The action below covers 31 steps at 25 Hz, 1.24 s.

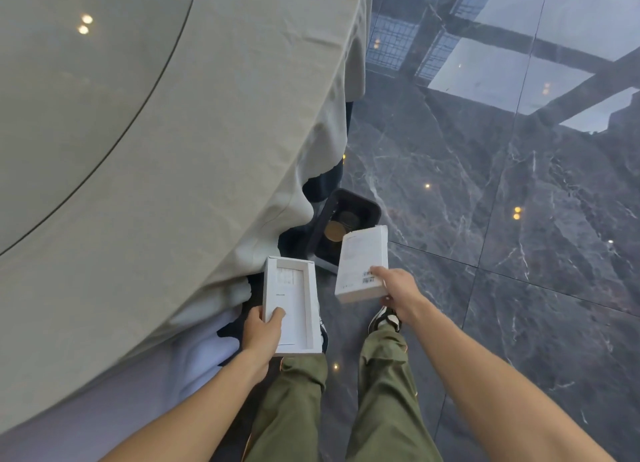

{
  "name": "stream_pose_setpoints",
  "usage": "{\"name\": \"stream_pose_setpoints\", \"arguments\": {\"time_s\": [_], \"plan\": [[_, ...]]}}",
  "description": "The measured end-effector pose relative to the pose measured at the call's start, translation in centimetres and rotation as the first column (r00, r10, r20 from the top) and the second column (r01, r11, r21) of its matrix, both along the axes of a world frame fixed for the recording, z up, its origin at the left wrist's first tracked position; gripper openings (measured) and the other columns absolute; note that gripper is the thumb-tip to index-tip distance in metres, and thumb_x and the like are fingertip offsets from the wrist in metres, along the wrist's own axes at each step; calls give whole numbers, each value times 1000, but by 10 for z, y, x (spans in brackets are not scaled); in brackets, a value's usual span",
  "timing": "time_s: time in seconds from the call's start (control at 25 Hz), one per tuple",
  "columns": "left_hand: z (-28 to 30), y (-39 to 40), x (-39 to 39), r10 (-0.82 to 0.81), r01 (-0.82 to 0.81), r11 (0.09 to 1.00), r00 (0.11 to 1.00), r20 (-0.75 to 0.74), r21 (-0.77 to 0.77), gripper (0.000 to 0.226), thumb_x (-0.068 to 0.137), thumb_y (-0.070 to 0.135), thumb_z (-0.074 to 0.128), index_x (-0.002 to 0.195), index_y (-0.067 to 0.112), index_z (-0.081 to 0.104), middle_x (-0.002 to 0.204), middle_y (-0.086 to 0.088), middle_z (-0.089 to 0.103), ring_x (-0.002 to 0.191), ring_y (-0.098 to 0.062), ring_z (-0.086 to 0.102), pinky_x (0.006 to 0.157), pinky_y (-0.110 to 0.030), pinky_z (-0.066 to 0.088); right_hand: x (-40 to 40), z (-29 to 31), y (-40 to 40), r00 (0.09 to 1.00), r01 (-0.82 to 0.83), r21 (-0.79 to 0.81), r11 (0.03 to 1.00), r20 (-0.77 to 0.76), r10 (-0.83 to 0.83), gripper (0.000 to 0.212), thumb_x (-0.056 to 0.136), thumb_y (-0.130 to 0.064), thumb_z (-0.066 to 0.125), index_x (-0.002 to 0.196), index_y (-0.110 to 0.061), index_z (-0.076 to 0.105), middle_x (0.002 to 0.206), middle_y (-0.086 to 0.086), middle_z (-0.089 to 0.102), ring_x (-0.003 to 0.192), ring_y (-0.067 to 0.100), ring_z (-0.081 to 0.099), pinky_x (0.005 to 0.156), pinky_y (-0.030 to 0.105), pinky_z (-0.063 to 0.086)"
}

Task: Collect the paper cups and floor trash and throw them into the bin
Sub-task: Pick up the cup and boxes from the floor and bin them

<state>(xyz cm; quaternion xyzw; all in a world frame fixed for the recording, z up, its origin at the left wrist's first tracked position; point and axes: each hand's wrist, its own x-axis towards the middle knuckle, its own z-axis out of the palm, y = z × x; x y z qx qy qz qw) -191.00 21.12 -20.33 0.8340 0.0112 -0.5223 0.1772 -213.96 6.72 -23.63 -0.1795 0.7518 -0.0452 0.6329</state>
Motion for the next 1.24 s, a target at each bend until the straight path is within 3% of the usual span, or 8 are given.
{"name": "stream_pose_setpoints", "arguments": {"time_s": [0.28,0.4,0.52,0.64,0.76,0.96,1.08,1.24], "plan": [[-1,-13,4,19,-21,997,999,-30,-75,27,97,22,63,123,17,60,103,6,69,87,-10,66,60,-24,46,26,-27,-31,999,5,-24,1000,-47,-7,40,96,-22,67,126,4,60,79,9,50,68,21,48,58,34,43],[0,-25,0,41,-48,993,997,-67,-105,27,97,23,63,123,16,59,105,4,70,89,-13,67,61,-26,47,26,-19,-19,999,-34,20,999,-20,34,39,98,-22,64,127,3,59,80,9,54,66,20,51,59,34,47],[0,-39,-4,61,-74,990,992,-114,-118,27,99,26,64,123,19,56,104,6,68,90,-11,66,61,-25,46,24,-4,-1,987,-71,87,994,149,57,47,96,-33,70,131,-3,58,92,12,64,77,24,65,65,39,55],[-3,-49,-8,65,-82,990,988,-142,-113,28,100,31,64,124,21,54,103,8,66,89,-10,65,61,-25,46,22,9,16,858,-297,236,925,492,150,52,94,-43,70,134,-11,62,123,18,71,114,38,70,85,44,62],[-7,-55,-11,31,-47,994,987,-155,-97,33,101,34,63,128,17,57,102,8,68,88,-9,66,60,-24,47,22,8,28,797,-302,263,916,597,91,35,96,-23,66,126,-6,64,113,16,73,104,35,73,84,39,60],[-8,-54,-17,0,-13,998,975,-221,-56,48,102,35,63,143,13,54,115,-5,69,94,-21,71,72,-31,58,15,-8,22,956,7,140,990,291,-48,18,92,-22,63,106,-10,62,88,5,67,67,14,64,61,29,53],[-10,-48,-16,-26,17,999,970,-241,-38,30,102,33,63,123,13,66,103,-5,71,91,-21,70,72,-29,56,12,-18,9,999,-48,-2,999,9,48,29,86,-25,70,94,-14,44,97,10,53,76,22,55,51,29,48],[-8,-46,-13,-15,6,999,969,-247,-37,9,101,33,64,99,24,65,103,-8,71,90,-21,70,72,-29,55,15,-25,-13,976,-170,-97,981,-151,154,35,85,-31,72,90,-16,41,93,7,50,73,20,51,49,27,49]]}}
